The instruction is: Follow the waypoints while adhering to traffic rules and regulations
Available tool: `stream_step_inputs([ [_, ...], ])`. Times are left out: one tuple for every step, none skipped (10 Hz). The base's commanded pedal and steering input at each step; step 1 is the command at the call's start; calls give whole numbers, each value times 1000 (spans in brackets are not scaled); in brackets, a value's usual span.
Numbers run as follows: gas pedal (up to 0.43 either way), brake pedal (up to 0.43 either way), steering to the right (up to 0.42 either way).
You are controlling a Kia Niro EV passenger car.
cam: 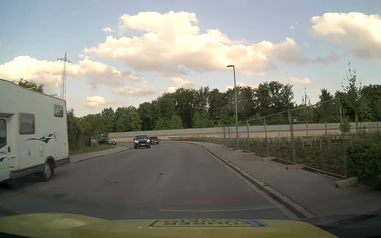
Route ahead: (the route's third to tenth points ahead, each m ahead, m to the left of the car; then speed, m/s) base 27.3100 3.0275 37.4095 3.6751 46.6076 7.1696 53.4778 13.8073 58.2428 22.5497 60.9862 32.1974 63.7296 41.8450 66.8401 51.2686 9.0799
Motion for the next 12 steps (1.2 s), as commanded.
stream_step_inputs([
  [59, 0, -21],
  [59, 0, -20],
  [59, 0, -19],
  [59, 0, -15],
  [59, 0, -13],
  [59, 0, -13],
  [59, 0, -12],
  [59, 0, -11],
  [59, 0, -11],
  [59, 0, -10],
  [59, 0, -6],
  [59, 0, -4],
])
